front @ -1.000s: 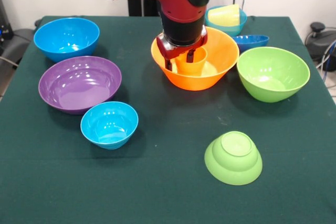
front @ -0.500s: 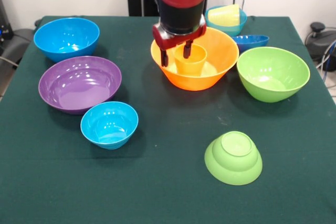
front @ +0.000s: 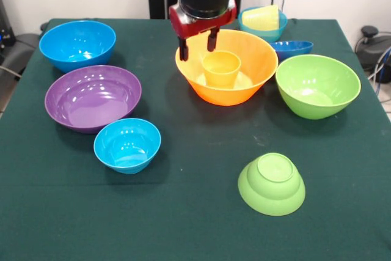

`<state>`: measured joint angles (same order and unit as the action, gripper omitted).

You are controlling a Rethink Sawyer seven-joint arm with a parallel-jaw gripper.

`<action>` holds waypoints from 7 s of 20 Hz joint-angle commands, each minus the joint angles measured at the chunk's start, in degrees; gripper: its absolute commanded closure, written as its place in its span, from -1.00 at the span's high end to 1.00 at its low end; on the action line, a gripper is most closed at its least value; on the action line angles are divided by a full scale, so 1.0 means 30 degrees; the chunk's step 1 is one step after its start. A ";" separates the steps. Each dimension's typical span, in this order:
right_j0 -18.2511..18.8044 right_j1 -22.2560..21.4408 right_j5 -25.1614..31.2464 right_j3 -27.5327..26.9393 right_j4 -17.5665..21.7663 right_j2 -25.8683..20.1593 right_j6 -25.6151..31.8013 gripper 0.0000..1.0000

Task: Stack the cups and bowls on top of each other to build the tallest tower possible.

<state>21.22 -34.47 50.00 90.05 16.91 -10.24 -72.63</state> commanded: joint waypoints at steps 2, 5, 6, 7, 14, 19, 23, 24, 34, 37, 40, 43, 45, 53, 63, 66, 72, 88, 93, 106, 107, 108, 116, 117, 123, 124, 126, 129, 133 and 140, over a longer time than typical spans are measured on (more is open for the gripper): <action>0.0344 -0.0339 0.2557 -0.0135 0.0269 -0.1473 0.1330 1.00; 0.0487 -0.0012 0.2802 -0.0746 0.0331 -0.1557 0.1430 1.00; 0.0522 0.0197 0.2873 -0.1058 0.0417 -0.1590 0.1516 1.00; 0.0578 0.0339 0.2882 -0.1339 0.0464 -0.1615 0.1572 1.00; 0.0970 0.1086 0.3717 -0.3046 0.0956 -0.1846 0.2386 1.00; 0.0985 0.1483 0.3810 -0.3905 0.1255 -0.2001 0.2641 1.00; 0.0978 0.1384 0.3992 -0.3911 0.1181 -0.2032 0.2658 1.00; 0.0980 0.1224 0.3956 -0.3824 0.1192 -0.2034 0.2690 1.00; 0.0936 0.2975 0.4190 -0.5792 0.1490 -0.2207 0.3268 1.00; 0.1049 0.3406 0.4129 -0.6170 0.1557 -0.2215 0.3435 1.00; 0.1058 0.3535 0.3809 -0.6249 0.1643 -0.2200 0.3464 1.00; 0.0996 0.3584 0.3611 -0.6155 0.1653 -0.2183 0.3341 1.00; 0.0914 0.3371 0.3169 -0.5746 0.1575 -0.2214 0.3084 1.00; -0.0286 0.2452 0.2774 -0.5076 0.0773 -0.2367 0.1052 1.00; -0.0746 0.2492 0.5135 -0.7566 0.0939 -0.2144 0.2103 1.00; -0.0928 0.2591 0.5115 -0.7628 0.0930 -0.2201 0.2145 1.00; -0.1398 0.1830 0.4385 -0.6026 0.0538 -0.2046 0.0935 1.00; -0.1751 0.0422 0.1754 -0.2033 0.0081 -0.1569 -0.1326 1.00; -0.1899 0.0201 0.1097 -0.1320 0.0094 -0.1493 -0.1775 1.00; -0.2297 -0.0458 -0.1230 0.0927 -0.0023 -0.0918 -0.3028 1.00; -0.2337 -0.0476 -0.1394 0.1086 -0.0035 -0.0854 -0.3109 1.00; -0.2369 -0.0497 -0.1574 0.1259 -0.0068 -0.0807 -0.3206 1.00; -0.2781 -0.0614 -0.2315 0.2540 -0.0427 -0.0355 -0.3867 1.00; -0.2853 -0.0592 -0.2359 0.2684 -0.0511 -0.0296 -0.3950 1.00; -0.2725 -0.0219 -0.4449 0.3490 -0.1111 -0.1040 -0.3721 1.00; -0.2655 -0.0012 -0.4641 0.3662 -0.1381 -0.1207 -0.3759 1.00; -0.2268 0.0303 -0.5731 0.4009 -0.1908 -0.1784 -0.3698 1.00; -0.2103 0.0446 -0.6340 0.4163 -0.2232 -0.2066 -0.3389 1.00; -0.1899 0.0202 -0.6790 0.4441 -0.2624 -0.2393 -0.2892 1.00; -0.1293 -0.0011 -0.8214 0.4997 -0.3007 -0.3103 -0.2504 1.00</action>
<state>15.58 -36.49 30.20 101.71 10.01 -13.10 -72.63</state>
